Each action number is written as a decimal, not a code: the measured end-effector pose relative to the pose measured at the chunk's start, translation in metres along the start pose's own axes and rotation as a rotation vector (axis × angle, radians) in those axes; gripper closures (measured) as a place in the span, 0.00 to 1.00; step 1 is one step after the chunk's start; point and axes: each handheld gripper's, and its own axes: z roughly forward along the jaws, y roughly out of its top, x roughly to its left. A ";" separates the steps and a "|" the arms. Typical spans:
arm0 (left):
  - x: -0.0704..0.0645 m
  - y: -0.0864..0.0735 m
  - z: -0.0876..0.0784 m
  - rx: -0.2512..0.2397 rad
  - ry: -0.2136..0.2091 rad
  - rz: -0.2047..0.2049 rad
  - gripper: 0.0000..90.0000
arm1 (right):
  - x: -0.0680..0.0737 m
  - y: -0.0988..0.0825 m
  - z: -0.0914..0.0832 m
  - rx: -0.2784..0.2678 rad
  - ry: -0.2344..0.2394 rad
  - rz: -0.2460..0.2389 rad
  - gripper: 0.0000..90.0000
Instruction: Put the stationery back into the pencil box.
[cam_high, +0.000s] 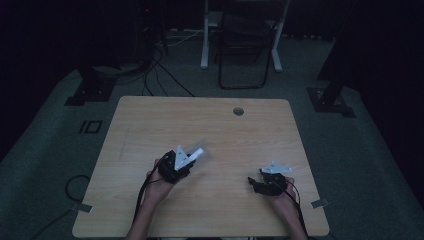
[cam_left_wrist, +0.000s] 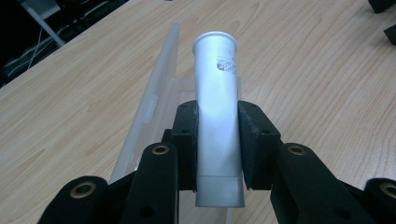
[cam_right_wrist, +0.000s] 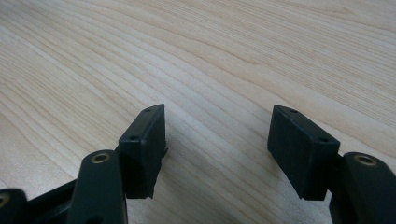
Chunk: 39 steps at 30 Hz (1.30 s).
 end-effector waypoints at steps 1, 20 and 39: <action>0.000 0.000 0.000 0.000 0.000 -0.001 0.78 | 0.000 0.000 0.000 0.000 0.001 0.001 0.41; 0.004 -0.005 0.009 0.024 0.020 -0.002 0.79 | 0.000 0.000 0.000 0.001 0.000 0.003 0.41; 0.006 -0.007 0.019 0.041 0.032 0.004 0.79 | -0.001 -0.001 -0.001 0.000 -0.002 0.000 0.41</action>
